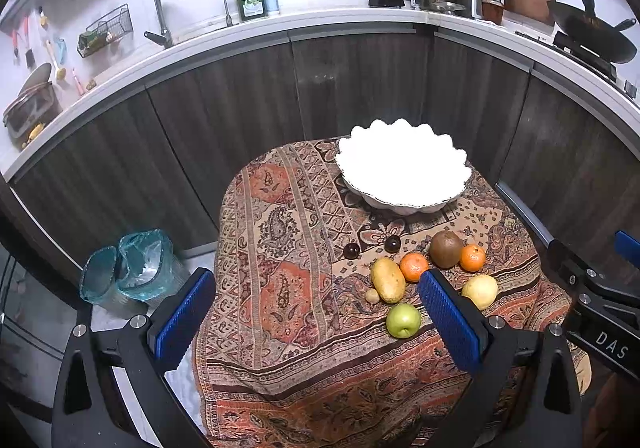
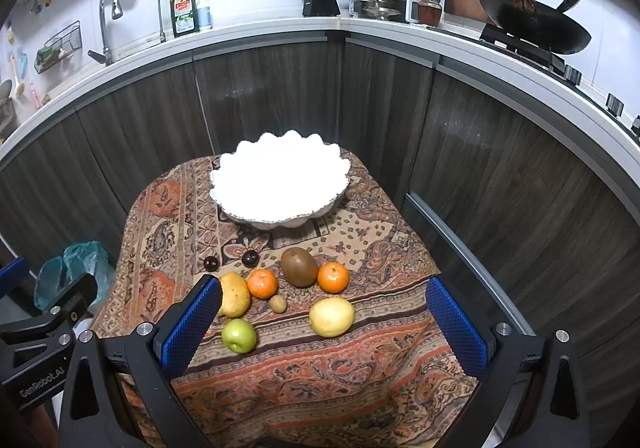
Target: Organize fruits
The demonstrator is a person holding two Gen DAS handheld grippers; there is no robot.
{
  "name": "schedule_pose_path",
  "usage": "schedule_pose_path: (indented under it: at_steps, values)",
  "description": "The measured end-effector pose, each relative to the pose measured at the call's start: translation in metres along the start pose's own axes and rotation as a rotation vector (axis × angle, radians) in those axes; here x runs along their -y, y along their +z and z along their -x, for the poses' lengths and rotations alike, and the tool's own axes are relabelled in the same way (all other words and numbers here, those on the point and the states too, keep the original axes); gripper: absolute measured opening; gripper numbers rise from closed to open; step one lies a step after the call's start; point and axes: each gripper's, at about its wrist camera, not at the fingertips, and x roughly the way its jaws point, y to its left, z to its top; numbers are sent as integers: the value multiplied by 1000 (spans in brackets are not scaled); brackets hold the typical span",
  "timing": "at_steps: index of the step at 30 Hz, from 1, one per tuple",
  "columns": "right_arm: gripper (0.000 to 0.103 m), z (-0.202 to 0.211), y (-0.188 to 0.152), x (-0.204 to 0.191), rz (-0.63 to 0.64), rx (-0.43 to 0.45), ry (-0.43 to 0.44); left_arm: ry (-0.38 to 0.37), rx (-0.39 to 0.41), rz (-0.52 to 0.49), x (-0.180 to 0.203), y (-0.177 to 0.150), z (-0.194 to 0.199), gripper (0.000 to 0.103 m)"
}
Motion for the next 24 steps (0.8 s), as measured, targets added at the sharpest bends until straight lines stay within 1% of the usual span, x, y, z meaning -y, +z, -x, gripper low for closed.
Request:
schedule_pose_path:
  at_steps: [24]
  values:
    - [103, -2, 2, 1, 4, -4, 7, 2, 5, -5, 2, 3, -2, 103]
